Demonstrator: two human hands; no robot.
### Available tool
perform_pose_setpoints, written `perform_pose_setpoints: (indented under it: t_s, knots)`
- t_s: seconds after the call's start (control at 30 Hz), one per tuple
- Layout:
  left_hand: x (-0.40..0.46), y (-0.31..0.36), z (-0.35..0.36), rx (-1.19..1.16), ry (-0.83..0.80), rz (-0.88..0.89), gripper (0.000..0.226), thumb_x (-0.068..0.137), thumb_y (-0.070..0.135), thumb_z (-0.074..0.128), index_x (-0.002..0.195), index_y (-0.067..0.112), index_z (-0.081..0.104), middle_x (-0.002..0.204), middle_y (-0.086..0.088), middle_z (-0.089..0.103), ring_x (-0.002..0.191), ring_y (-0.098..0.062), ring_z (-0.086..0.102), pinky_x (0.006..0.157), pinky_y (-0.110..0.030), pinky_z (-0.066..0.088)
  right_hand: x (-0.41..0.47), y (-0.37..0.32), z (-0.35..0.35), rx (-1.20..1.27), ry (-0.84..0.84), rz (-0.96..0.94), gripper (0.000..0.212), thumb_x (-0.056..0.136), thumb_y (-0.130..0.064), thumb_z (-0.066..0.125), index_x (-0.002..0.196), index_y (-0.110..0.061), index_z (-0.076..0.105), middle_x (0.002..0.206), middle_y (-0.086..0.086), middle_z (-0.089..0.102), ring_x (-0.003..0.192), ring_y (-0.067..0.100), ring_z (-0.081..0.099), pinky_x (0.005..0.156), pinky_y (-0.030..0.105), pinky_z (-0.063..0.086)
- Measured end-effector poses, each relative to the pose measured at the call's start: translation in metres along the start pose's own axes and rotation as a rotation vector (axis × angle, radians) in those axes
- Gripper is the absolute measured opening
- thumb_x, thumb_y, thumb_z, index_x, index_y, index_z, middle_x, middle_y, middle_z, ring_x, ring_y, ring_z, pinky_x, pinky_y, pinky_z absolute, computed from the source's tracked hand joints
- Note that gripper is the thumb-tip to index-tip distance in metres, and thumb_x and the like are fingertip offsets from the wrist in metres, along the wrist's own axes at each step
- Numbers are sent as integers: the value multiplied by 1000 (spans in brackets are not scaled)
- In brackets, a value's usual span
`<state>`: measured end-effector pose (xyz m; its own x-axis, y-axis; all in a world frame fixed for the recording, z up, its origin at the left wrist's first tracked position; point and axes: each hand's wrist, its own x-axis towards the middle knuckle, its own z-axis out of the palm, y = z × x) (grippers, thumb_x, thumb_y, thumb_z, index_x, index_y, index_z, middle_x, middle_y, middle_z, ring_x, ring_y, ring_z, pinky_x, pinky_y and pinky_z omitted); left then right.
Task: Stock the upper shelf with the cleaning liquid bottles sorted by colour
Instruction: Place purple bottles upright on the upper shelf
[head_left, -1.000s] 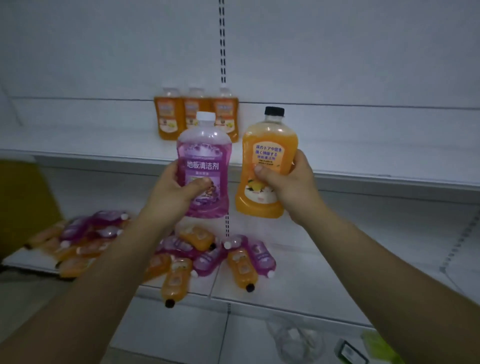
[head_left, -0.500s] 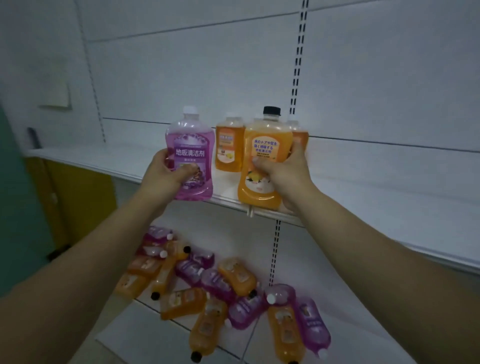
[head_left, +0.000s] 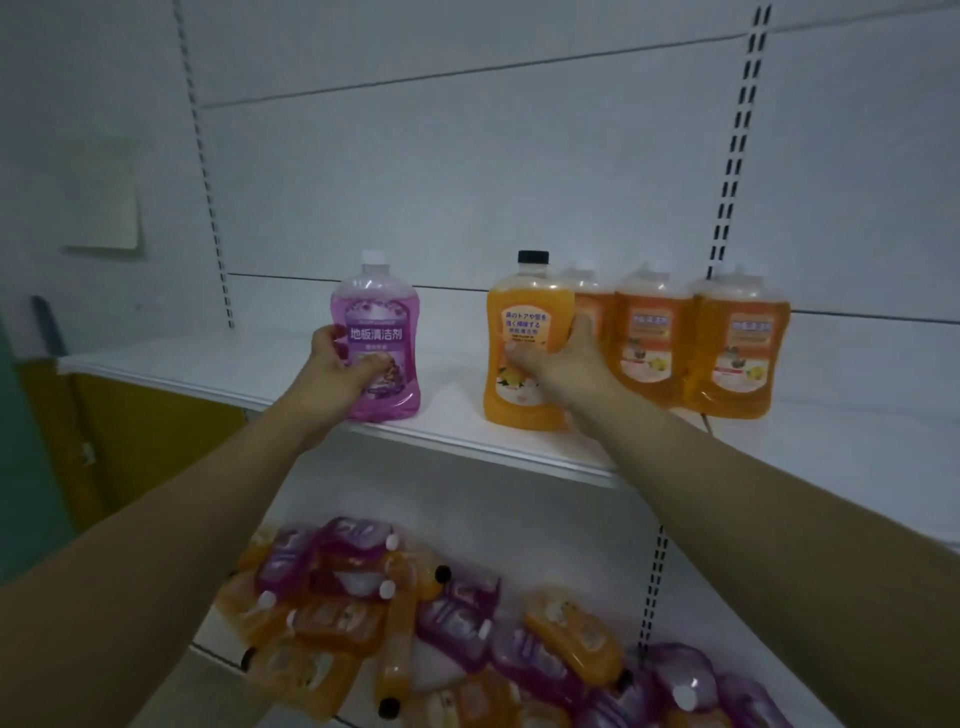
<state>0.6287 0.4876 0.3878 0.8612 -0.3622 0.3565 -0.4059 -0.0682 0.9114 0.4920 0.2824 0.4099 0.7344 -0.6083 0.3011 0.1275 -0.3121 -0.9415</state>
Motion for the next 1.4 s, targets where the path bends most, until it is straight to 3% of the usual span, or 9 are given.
perform_pose_setpoints:
  t_s: [0.17, 0.37, 0.57, 0.7, 0.87, 1.1, 1.2, 1.3, 1.4]
  knots:
    - [50, -24, -54, 96, -136, 12, 62, 88, 28, 64, 136, 15, 28, 120, -6, 55, 104, -23, 60, 89, -41, 51, 40, -3, 59, -189, 14, 56, 78, 75, -36, 80, 138, -23, 36, 127, -2, 56, 116, 23, 56, 98, 49, 48]
    - [100, -44, -88, 180, -167, 89, 35, 88, 23, 63, 117, 25, 43, 95, 10, 56, 83, -3, 56, 70, -22, 47, 80, 0, 113, -412, 78, 18, 74, 77, -43, 77, 135, -19, 38, 122, -1, 60, 110, 24, 60, 91, 42, 52]
    - [147, -62, -99, 140, -146, 95, 55, 82, 9, 71, 120, 23, 34, 91, 14, 52, 78, 3, 51, 58, -12, 40, 130, 10, 162, -471, 71, -2, 71, 84, -36, 72, 136, -12, 30, 128, 5, 56, 115, 27, 56, 87, 36, 47]
    - [180, -77, -106, 182, -183, 109, 54, 78, 9, 75, 115, 22, 38, 92, 14, 54, 80, 4, 52, 62, -12, 42, 163, 18, 194, -483, 37, -4, 71, 85, -35, 71, 135, -10, 28, 129, 6, 54, 116, 27, 54, 88, 35, 44]
    - [216, -88, -124, 237, -235, 179, 44, 78, 7, 74, 90, 35, 42, 88, 16, 53, 78, 6, 49, 64, -12, 40, 193, 26, 227, -483, 46, -8, 68, 86, -35, 70, 133, -9, 29, 129, 7, 53, 115, 27, 54, 83, 32, 42]
    - [262, -109, -164, 256, -319, 260, 44, 79, 0, 71, 83, 32, 40, 85, 10, 53, 64, 10, 58, 54, 0, 42, 209, 35, 260, -552, 212, -27, 68, 81, -39, 74, 129, -9, 36, 128, 12, 44, 109, 33, 55, 93, 45, 46]
    - [281, -121, -181, 233, -379, 278, 37, 78, 3, 72, 89, 28, 47, 88, 9, 56, 66, 15, 59, 58, -4, 44, 208, 30, 267, -666, 244, 49, 72, 80, -47, 72, 130, -10, 35, 127, 12, 48, 110, 33, 55, 91, 41, 46]
    - [301, -132, -199, 225, -467, 288, 36, 76, 5, 75, 94, 27, 53, 92, 7, 62, 69, 16, 59, 60, -3, 45, 200, 18, 281, -721, 346, 142, 88, 79, -44, 74, 142, -9, 22, 135, 13, 42, 122, 33, 46, 93, 42, 42]
    - [312, -142, -213, 200, -505, 309, 38, 74, 9, 77, 104, 21, 56, 95, 6, 64, 74, 9, 62, 71, -16, 51, 183, 2, 306, -951, 533, -103, 97, 79, -44, 72, 150, -13, 14, 145, 11, 29, 133, 30, 31, 103, 44, 35]
